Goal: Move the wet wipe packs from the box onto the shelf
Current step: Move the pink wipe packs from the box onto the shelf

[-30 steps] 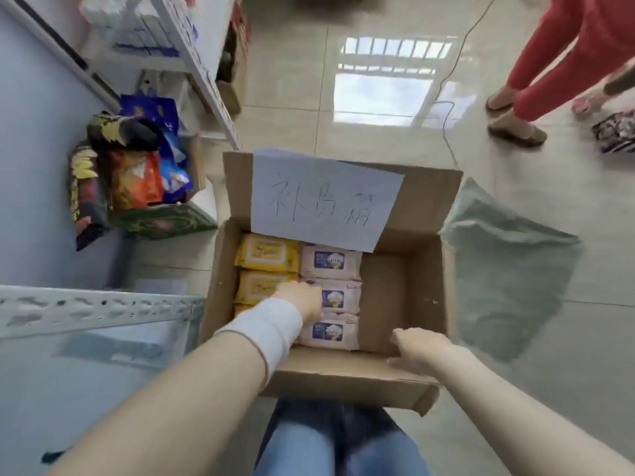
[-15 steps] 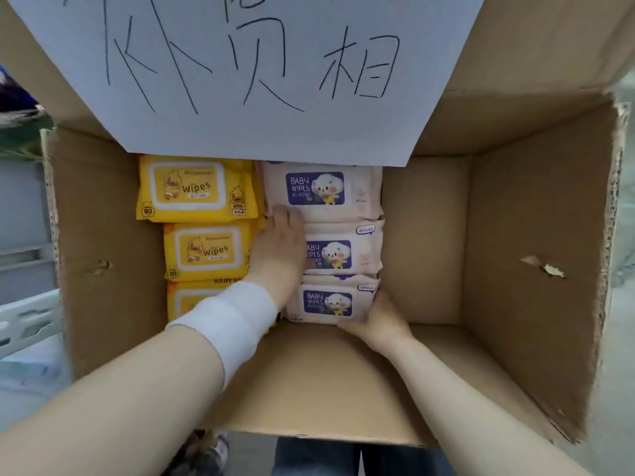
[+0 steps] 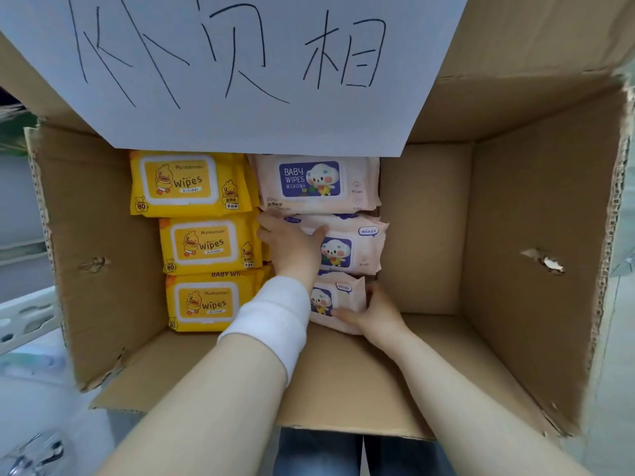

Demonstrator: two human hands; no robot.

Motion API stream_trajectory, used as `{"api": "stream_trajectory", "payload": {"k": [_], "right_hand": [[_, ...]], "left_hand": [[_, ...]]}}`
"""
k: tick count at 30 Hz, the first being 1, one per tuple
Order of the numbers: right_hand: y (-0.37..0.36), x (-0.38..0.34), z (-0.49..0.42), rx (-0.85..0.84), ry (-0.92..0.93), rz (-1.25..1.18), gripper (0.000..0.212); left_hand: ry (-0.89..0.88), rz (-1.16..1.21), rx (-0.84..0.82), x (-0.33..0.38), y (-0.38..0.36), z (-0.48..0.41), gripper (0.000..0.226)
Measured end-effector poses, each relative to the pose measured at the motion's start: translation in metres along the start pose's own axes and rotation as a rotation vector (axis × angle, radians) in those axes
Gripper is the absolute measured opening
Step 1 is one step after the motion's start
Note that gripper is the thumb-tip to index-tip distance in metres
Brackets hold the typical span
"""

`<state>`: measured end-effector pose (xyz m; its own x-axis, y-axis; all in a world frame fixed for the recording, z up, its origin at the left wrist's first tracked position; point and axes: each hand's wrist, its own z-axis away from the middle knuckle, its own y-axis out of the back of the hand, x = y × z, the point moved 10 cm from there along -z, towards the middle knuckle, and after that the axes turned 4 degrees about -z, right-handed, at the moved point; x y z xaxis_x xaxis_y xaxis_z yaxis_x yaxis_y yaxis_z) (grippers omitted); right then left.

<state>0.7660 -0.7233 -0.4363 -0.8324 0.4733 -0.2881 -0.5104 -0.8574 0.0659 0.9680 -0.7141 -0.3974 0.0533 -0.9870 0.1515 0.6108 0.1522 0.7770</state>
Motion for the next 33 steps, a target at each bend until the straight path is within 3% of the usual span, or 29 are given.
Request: {"api": "stream_trajectory", "payload": {"k": [6,10,15,21,27,33], "right_hand": [[0.016,-0.013,0.009,-0.126,0.105,0.035,0.037],[0.054,0.004,0.011,-0.089,0.05,-0.012,0.039],[0.055,0.004,0.008,-0.08,0.098,-0.067,0.044],[0.052,0.003,0.013,-0.017,0.117,0.046,0.043],[0.077,0.005,0.039,0.015,0.15,0.071,0.034],[0.115,-0.003,0.126,0.124,0.183,0.005,0.023]], "left_hand": [[-0.002,-0.034,0.014,-0.007,0.004,-0.01,0.089],[-0.057,-0.186,-0.155,-0.01,-0.019,-0.009,0.087],[-0.097,-0.078,-0.235,-0.016,-0.033,-0.012,0.058],[-0.29,-0.114,-0.34,0.004,-0.047,-0.005,0.052],[-0.328,0.107,-0.494,0.022,-0.047,0.018,0.039],[-0.448,0.397,-0.389,0.009,0.065,0.065,0.034]]}}
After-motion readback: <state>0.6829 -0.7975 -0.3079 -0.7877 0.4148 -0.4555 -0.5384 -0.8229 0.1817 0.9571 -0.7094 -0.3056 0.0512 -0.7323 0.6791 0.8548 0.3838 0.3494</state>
